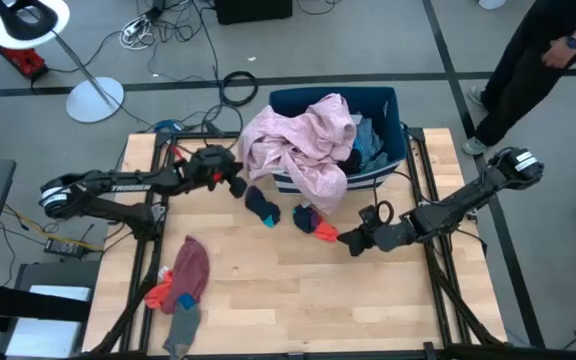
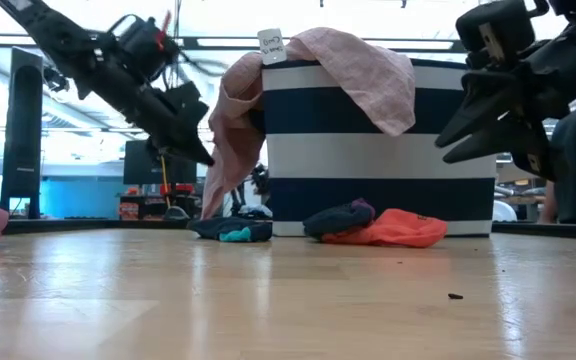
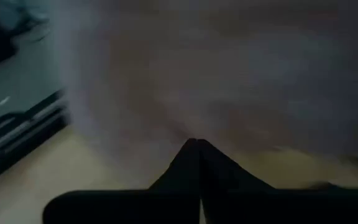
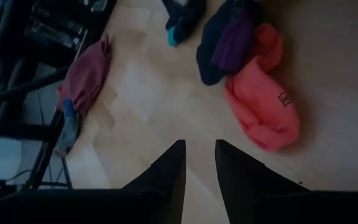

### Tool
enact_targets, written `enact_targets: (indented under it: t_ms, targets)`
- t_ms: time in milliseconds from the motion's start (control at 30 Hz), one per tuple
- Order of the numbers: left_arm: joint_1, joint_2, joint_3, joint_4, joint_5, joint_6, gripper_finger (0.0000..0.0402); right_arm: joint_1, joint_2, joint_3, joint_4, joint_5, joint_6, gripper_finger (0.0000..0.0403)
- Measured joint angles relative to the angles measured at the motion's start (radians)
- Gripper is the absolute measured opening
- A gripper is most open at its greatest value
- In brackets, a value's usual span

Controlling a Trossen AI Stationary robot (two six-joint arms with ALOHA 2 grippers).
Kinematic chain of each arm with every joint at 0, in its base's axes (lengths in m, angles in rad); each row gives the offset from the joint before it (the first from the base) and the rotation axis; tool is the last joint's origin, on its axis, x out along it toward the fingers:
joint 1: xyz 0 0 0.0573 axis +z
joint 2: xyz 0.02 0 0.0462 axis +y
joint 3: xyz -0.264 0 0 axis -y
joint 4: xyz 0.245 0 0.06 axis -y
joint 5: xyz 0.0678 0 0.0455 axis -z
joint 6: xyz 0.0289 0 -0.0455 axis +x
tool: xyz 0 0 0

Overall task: Sort clothes
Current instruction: Put the pink polo shirt into the blue bin

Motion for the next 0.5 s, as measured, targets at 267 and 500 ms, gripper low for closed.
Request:
enact_targets:
  t_ms: [267, 500]
  targets:
    - [0.099, 0.144, 0.05, 0.153, 0.144, 0.014, 0.0, -0.038, 0.0, 0.0, 0.007, 0.002, 0.013, 0.0089]
    - [0.097, 0.172, 0.257, 0.154, 0.262, 0.112, 0.0, -0.05, 0.0, 0.0, 0.013, 0.003, 0.014, 0.0089]
